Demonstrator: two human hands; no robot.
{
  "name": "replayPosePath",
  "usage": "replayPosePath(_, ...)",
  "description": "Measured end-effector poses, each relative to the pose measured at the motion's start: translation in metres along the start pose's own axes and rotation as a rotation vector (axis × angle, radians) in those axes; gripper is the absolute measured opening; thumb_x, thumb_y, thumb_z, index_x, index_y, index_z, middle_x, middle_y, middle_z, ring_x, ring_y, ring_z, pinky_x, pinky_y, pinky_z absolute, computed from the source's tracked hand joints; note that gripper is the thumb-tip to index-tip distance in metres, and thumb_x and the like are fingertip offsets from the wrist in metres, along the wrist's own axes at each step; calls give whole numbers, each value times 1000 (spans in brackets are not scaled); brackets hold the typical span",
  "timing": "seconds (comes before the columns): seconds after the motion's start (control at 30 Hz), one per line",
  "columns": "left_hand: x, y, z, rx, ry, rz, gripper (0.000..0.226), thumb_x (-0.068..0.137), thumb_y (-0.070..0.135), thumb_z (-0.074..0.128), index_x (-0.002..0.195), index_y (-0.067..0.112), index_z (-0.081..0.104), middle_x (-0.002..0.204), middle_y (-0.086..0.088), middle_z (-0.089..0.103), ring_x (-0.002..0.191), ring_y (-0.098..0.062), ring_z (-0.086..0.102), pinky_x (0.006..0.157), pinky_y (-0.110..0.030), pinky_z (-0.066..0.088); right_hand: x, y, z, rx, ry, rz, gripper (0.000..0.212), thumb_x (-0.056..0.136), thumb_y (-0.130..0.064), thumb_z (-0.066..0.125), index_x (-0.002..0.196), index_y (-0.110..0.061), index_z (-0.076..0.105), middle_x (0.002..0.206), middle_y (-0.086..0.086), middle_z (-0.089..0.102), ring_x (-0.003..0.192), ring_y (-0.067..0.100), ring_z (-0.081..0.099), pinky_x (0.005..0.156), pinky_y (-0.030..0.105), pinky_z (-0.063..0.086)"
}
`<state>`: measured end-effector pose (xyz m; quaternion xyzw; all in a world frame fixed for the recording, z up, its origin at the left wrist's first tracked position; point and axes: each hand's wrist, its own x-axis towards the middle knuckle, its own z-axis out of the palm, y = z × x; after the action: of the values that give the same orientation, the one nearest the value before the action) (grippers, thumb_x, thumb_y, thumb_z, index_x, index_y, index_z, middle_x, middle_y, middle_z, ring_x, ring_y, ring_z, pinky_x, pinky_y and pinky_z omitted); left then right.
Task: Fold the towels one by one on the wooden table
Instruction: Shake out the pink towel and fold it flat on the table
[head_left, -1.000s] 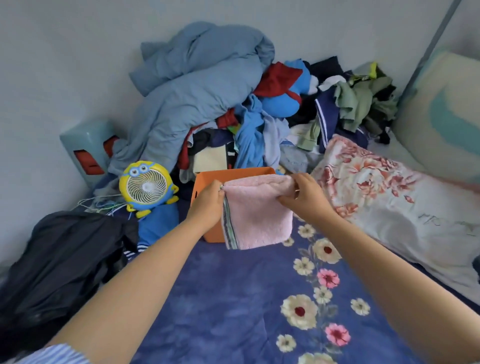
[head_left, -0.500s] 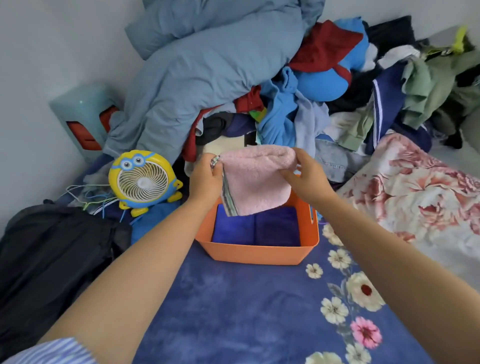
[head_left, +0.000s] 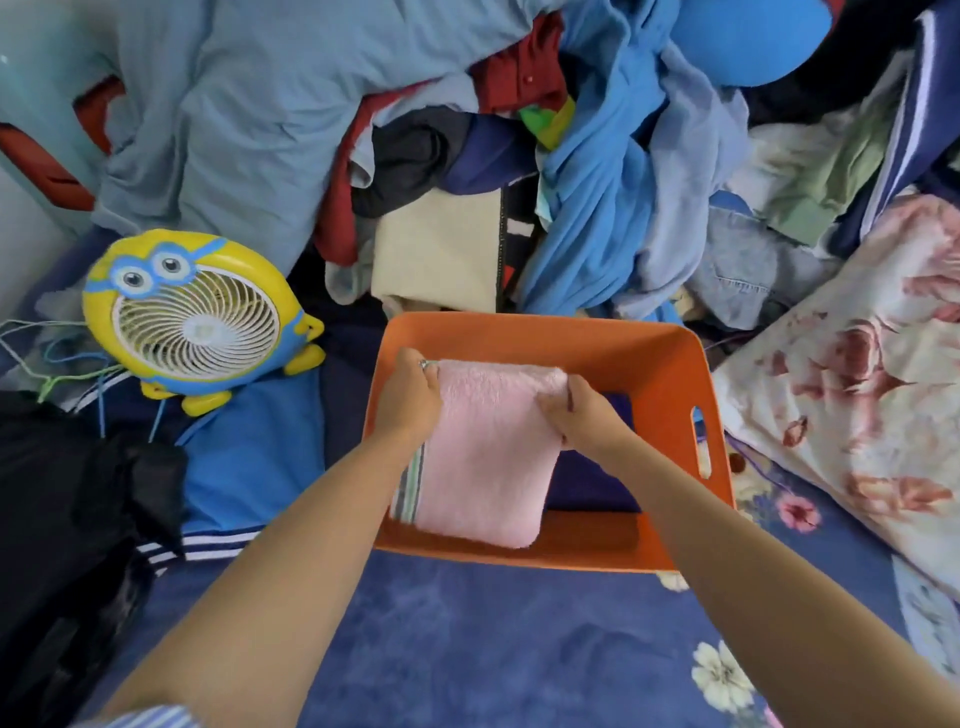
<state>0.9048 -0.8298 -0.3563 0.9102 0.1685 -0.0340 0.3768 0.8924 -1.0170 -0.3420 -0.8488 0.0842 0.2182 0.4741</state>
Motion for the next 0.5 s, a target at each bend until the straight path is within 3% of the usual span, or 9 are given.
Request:
replayPosePath(0.13, 21, -24, 29, 45, -36, -204, 34, 97, 18, 34, 124, -2, 38, 110, -22, 57, 101, -36, 56, 75, -36, 41, 38, 18, 31, -36, -44, 207, 44, 94, -27, 42, 130, -1, 38, 123, 16, 53, 106, 31, 57, 87, 45, 52)
replayPosePath(0.27, 43, -49, 61, 97, -108, -355, 48, 99, 17, 27, 143, 4, 16, 139, -20, 42, 123, -36, 45, 97, -40, 38, 78, 39, 57, -94, -14, 254, 45, 94, -30, 42, 128, -1, 40, 126, 17, 52, 111, 31, 53, 84, 36, 48)
replayPosePath(0.4, 61, -61, 85, -19, -45, -439, 45, 100, 19, 24, 143, 7, 17, 141, -18, 40, 127, -35, 42, 104, -40, 33, 109, 56, 72, -128, 77, 244, 41, 94, -29, 41, 120, 2, 45, 120, 17, 55, 103, 31, 54, 71, 28, 37)
replayPosePath(0.5, 69, -56, 91, -53, 94, -280, 39, 96, 15, 35, 133, 2, 31, 133, -20, 47, 122, -37, 45, 99, -40, 36, 123, 60, 79, 29, 164, 256, 37, 94, -29, 41, 116, 1, 47, 100, 10, 58, 76, 18, 50, 61, 28, 39)
